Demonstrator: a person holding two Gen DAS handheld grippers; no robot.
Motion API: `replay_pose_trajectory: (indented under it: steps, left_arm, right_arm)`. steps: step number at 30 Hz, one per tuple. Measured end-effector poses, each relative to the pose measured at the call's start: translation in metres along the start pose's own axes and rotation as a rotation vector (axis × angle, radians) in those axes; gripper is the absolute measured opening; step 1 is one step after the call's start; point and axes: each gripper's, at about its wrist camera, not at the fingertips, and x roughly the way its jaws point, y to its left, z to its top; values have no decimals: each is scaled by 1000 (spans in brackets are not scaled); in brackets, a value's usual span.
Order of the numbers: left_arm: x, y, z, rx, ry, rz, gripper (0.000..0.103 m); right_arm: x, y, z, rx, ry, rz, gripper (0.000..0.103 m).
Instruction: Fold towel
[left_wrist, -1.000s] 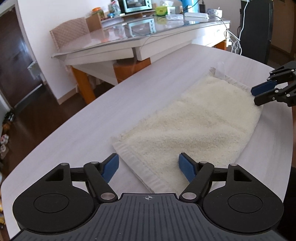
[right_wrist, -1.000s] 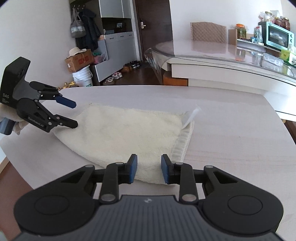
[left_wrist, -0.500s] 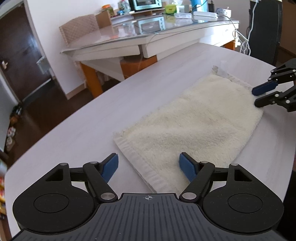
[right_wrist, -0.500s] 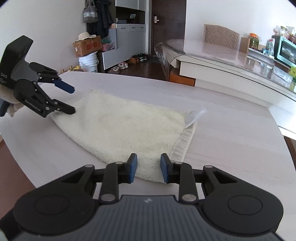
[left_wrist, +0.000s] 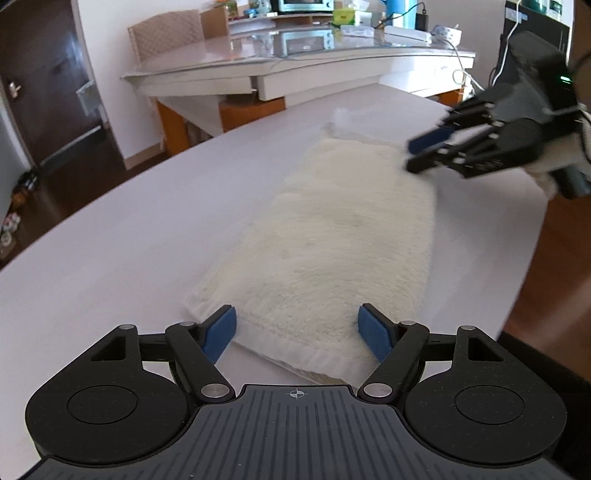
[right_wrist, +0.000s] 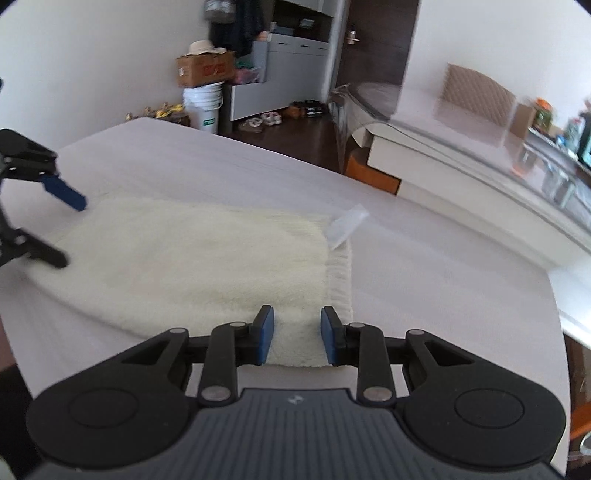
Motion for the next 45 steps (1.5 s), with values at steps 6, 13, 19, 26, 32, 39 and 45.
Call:
replay_pose_trajectory:
  steps: [6,13,19,26,32,39,45]
  left_arm:
    - [-13,-1,-2,-27,-33,-7,79]
    - [-15,33,10,-17,-61,88,82]
    - [2,51,8,-10,-23,122,82]
    - [7,55,6,-6,-20,124,82]
    - [5,45,3,-6,-14,124,81]
    - [-3,15,-6,-14,-12,46,81]
    - [-3,-15,-8,-7,-16,-29,81]
  right_arm:
    - [-13,0,2,6,-65,-30,35]
    - [-49,29,-12,106,-128,-20,35]
    - [-51,36,-33,212,-102,-38,35]
    - [-41,31,-28,264,-96,-68,35]
    - [-23,32,-20,194,-57,-114,35]
    - [-6,16,-7,75,-42,-108,36]
    - [6,13,4,3,-50,-101,37]
